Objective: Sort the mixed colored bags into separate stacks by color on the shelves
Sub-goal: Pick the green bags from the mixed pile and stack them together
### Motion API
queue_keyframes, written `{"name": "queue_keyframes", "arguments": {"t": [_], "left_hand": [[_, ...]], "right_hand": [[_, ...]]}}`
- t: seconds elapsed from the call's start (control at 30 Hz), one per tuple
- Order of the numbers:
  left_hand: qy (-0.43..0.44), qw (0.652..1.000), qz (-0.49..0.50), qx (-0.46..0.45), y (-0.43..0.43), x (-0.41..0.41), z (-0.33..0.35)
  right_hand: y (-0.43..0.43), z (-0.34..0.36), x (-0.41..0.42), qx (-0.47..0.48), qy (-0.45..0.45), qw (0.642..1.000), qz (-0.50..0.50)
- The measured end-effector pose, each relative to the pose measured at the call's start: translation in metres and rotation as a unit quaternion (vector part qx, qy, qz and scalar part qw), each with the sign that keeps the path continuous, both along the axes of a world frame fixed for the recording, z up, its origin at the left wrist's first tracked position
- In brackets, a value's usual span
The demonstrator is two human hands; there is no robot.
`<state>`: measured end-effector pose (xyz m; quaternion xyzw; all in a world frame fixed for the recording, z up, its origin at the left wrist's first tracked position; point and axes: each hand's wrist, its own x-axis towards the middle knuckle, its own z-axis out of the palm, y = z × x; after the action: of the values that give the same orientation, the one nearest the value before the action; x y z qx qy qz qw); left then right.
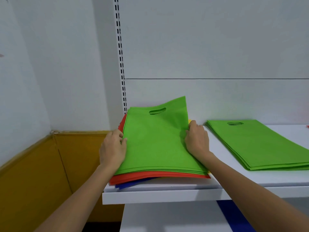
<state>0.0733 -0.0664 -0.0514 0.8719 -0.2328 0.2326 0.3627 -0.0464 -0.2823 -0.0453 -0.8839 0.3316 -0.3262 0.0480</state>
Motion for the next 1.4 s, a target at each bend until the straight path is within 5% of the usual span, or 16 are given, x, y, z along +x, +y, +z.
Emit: {"name": "queue_keyframes", "arguments": {"t": [0.37, 1.17, 1.4], "left_hand": [[-0.01, 0.993, 0.039, 0.115, 0.001, -0.001, 0.004], [0.011, 0.993, 0.015, 0.114, -0.001, -0.006, 0.005], [-0.022, 0.993, -0.002, 0.113, 0.004, -0.011, 0.012]], "right_hand": [[-0.001, -0.002, 0.0, 0.075, -0.077, 0.994, 0.03], [0.001, -0.002, -0.002, 0.072, -0.114, 0.987, 0.085], [0.002, 0.002, 0.0, -0.016, -0.015, 0.999, 0.029]]}}
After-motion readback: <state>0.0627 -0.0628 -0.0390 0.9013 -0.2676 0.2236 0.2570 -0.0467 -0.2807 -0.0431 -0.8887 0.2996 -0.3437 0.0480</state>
